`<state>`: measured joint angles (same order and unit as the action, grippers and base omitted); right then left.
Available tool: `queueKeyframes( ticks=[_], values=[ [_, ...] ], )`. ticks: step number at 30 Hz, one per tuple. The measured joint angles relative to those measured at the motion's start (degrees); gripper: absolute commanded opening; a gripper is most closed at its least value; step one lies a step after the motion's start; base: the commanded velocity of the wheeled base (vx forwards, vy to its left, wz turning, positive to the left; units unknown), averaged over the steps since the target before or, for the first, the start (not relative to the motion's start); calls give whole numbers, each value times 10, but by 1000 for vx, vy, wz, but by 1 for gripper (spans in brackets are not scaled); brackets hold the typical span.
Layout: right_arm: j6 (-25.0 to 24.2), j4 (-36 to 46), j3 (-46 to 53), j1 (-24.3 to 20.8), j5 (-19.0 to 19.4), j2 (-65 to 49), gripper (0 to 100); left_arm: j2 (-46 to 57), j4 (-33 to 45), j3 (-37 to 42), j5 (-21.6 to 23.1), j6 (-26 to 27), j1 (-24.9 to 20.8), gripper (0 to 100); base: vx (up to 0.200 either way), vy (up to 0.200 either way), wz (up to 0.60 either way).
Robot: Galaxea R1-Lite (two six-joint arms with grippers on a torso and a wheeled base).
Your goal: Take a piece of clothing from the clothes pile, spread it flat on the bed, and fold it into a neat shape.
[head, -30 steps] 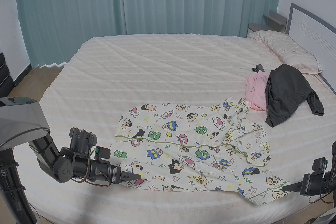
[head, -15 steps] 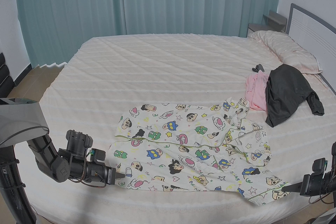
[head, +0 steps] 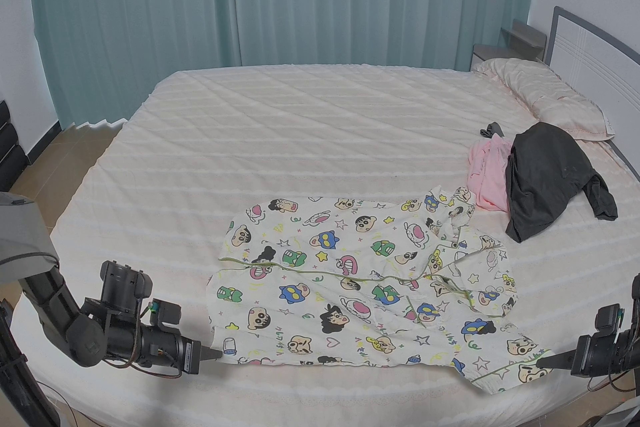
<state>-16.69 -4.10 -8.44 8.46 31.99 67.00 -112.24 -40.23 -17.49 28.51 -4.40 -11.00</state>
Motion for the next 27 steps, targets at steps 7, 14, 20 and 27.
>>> queueKeyframes(
  ticks=[7, 14, 20, 27],
  values=[
    [4, 0, 17, 0, -1, -4, 0, 40, 1, 61, 0, 5, 4, 0, 0, 0, 0],
    [28, 0, 46, -1, -4, -10, 0, 52, 2, 104, 0, 16, 10, 0, 0, 0, 0],
    [45, 0, 68, -2, -5, -15, 0, 55, 2, 129, 0, 20, 11, 0, 0, 0, 0],
    [64, 2, 74, -4, -23, -18, 0, 56, 3, 156, 0, 51, 12, 0, 0, 0, 0]
  ],
)
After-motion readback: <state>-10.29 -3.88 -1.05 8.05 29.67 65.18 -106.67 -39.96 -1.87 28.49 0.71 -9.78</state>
